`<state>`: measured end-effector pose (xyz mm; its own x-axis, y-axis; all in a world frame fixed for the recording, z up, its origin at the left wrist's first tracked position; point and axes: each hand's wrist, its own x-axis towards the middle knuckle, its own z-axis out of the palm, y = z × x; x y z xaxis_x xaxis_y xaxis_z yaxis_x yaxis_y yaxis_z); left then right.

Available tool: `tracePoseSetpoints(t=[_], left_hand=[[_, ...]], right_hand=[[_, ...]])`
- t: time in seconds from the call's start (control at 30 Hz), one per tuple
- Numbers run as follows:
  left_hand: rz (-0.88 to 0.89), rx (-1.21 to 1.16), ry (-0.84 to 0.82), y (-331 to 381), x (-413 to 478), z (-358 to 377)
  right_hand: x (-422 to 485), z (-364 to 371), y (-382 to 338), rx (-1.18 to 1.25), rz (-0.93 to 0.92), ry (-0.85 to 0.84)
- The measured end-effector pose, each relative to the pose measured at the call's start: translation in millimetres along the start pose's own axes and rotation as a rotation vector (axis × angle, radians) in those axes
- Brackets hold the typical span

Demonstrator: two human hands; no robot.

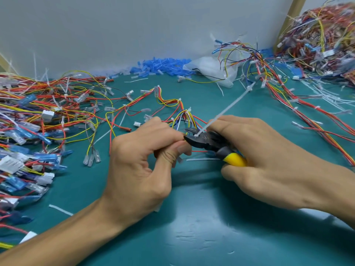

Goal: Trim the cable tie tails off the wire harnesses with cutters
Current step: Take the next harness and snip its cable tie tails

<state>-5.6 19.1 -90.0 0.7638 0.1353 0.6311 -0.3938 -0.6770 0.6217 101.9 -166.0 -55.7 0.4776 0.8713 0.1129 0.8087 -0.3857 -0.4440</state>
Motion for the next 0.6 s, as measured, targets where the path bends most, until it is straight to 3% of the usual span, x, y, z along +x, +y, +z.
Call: tracePoseSetpoints(t=[0.23, 0.5, 0.6], left_hand=[[-0.108, -0.049, 0.090, -2.5, 0.2, 1.5], [-0.238, -0.209, 0.186, -18.2, 6.3, -2.1], [-0.279, -0.253, 0.200, -22.6, 7.1, -2.8]], right_hand=[[2.2, 22.1, 3.8, 0.009, -0.002, 0.159], [22.2, 25.2, 25.0, 0.278, 0.183, 0.495], [21.6, 21.5, 26.2, 0.735, 0.165, 0.538]])
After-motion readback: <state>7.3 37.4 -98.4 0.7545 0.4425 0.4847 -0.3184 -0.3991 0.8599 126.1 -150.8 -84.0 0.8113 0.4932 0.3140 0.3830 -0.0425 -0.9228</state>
